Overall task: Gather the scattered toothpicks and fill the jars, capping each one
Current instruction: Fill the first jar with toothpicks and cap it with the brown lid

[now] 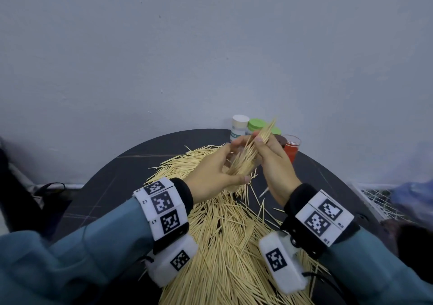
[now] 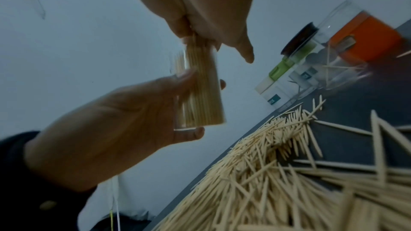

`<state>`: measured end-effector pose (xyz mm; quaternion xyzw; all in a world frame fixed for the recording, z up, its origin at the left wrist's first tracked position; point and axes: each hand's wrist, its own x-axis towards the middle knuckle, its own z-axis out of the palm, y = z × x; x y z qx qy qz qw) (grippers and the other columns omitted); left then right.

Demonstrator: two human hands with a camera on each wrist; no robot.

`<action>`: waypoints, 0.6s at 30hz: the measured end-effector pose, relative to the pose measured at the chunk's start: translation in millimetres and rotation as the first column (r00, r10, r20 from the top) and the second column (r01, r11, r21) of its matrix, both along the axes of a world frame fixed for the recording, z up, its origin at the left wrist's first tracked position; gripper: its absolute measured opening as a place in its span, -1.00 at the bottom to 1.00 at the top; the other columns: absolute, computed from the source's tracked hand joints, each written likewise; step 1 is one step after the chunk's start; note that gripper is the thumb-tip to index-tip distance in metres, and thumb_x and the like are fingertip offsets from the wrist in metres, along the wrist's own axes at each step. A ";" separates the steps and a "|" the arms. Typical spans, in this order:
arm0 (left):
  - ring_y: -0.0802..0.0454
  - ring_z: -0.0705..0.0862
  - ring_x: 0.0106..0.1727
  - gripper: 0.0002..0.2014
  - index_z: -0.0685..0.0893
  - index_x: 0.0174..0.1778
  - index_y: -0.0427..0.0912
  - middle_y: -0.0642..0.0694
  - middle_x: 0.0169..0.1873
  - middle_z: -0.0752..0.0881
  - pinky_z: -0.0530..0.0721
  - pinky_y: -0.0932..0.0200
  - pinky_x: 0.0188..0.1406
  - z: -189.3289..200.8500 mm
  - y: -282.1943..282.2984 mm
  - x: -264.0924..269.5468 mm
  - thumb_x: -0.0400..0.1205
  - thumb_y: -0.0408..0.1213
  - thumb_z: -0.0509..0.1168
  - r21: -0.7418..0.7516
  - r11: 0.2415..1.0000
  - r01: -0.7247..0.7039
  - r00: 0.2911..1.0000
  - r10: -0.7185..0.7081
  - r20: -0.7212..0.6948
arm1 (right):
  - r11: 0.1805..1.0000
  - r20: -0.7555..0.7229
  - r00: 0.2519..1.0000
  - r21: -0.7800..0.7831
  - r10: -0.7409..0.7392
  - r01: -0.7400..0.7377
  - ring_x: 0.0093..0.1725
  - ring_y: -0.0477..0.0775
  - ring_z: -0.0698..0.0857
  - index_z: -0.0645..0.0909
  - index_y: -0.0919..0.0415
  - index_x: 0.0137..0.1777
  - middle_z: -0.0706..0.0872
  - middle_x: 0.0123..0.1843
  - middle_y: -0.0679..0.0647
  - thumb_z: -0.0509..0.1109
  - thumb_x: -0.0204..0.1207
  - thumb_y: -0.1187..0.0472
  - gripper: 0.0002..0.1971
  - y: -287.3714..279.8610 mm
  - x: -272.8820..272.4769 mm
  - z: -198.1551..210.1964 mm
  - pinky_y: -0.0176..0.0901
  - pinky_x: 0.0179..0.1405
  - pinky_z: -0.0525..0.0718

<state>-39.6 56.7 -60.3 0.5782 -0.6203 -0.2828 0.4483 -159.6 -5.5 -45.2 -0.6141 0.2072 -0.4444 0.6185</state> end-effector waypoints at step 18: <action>0.28 0.59 -0.03 -0.54 0.46 0.26 -0.08 0.02 0.07 0.62 0.54 0.58 -0.20 -0.7 -2.7 2.6 0.50 -0.25 0.46 0.017 0.998 -0.059 0.997 0.060 -0.043 | 0.991 -0.274 0.960 -0.132 -0.060 0.025 0.13 -0.40 0.58 0.60 0.22 0.28 0.65 0.22 -0.11 -0.02 0.73 0.19 -0.62 0.9 -1.7 -5.1 -0.73 -0.04 0.48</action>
